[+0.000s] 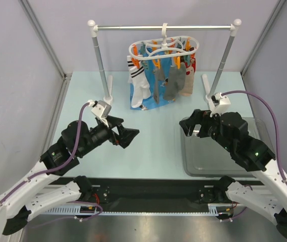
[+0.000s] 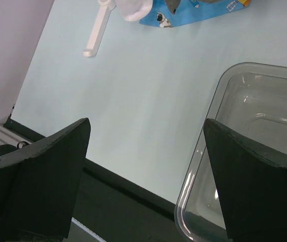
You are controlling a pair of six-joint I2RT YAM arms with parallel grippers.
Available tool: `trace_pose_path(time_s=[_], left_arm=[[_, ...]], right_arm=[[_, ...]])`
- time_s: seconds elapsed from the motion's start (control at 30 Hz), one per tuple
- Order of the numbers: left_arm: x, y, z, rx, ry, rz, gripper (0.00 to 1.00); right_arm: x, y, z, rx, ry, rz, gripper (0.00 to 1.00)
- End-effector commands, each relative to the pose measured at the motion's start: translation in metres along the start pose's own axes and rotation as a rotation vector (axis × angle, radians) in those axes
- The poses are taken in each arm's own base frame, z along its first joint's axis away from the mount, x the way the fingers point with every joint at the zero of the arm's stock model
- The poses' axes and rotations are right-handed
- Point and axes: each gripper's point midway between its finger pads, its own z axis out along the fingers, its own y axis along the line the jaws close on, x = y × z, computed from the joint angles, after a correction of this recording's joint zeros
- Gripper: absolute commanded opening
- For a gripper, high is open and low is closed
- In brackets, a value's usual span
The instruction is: Remove the socks clipped to the hanger
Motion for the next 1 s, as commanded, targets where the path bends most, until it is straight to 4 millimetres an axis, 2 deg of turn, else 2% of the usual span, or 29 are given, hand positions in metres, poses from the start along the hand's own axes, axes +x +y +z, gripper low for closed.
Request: trace_pose_path(time_s=[0.0, 0.13, 0.2, 0.33, 0.4, 0.43, 0.57, 0.6, 0.63, 0.67, 0.7, 0.73, 0.77, 0.8, 0.83, 0.87, 0.9, 0.93, 0.97], left_arm=[[-0.033, -0.013, -0.006, 0.047, -0.09, 0.011, 1.0], [-0.033, -0.017, -0.009, 0.061, -0.087, -0.015, 1.0], [-0.031, -0.011, -0.011, 0.028, -0.082, -0.033, 1.0], [-0.029, -0.008, -0.019, 0.006, -0.071, -0.077, 1.0], [-0.029, -0.008, -0.021, -0.002, -0.062, -0.092, 1.0], [-0.026, -0.008, -0.02, -0.007, -0.034, -0.085, 0.99], [-0.012, 0.004, -0.008, -0.067, 0.044, -0.037, 1.0], [-0.01, 0.008, -0.005, -0.09, 0.053, -0.032, 1.0], [-0.007, 0.016, -0.001, -0.12, 0.062, -0.03, 0.99], [-0.002, 0.014, 0.008, -0.099, 0.087, -0.032, 1.0], [0.0, 0.016, 0.012, -0.091, 0.097, -0.04, 1.0], [0.0, 0.03, 0.017, -0.122, 0.097, -0.069, 1.0], [0.002, 0.021, 0.025, -0.043, 0.113, -0.094, 1.0], [0.003, 0.026, 0.03, -0.04, 0.118, -0.116, 1.0], [0.004, 0.04, 0.033, -0.062, 0.114, -0.15, 1.0], [0.005, 0.041, 0.036, -0.044, 0.12, -0.163, 0.99], [0.004, 0.045, 0.04, -0.042, 0.113, -0.168, 0.99], [0.005, 0.049, 0.042, -0.043, 0.109, -0.164, 0.99], [0.005, 0.049, 0.045, -0.033, 0.103, -0.157, 0.99]], right_arm=[[-0.018, 0.005, -0.004, -0.007, -0.058, 0.013, 1.0], [-0.029, 0.006, -0.012, -0.001, -0.087, 0.022, 1.0], [-0.033, 0.005, -0.013, 0.008, -0.099, 0.029, 1.0], [-0.033, -0.004, -0.006, 0.067, -0.089, 0.004, 1.0], [-0.036, 0.013, 0.002, -0.028, -0.088, -0.083, 1.0], [-0.04, 0.028, 0.004, -0.101, -0.099, -0.101, 1.0], [-0.066, 0.017, 0.028, 0.006, -0.203, -0.072, 1.0], [-0.066, 0.013, 0.042, 0.033, -0.2, -0.099, 1.0], [-0.071, 0.018, 0.053, 0.011, -0.212, -0.108, 0.98], [-0.077, 0.008, 0.063, 0.035, -0.216, -0.103, 0.96], [-0.068, 0.007, 0.085, 0.023, -0.16, -0.105, 0.93], [-0.076, 0.007, 0.093, 0.012, -0.165, -0.098, 0.87], [-0.084, -0.009, 0.1, 0.044, -0.174, -0.083, 0.84], [-0.081, -0.019, 0.116, 0.058, -0.15, -0.073, 0.81], [-0.088, -0.022, 0.121, 0.031, -0.165, -0.066, 0.76], [-0.096, -0.041, 0.126, 0.05, -0.182, -0.054, 0.75], [-0.097, -0.044, 0.131, 0.007, -0.178, -0.054, 0.74], [-0.106, -0.048, 0.141, -0.023, -0.217, -0.064, 0.73], [-0.099, -0.059, 0.147, -0.031, -0.201, -0.061, 0.73]])
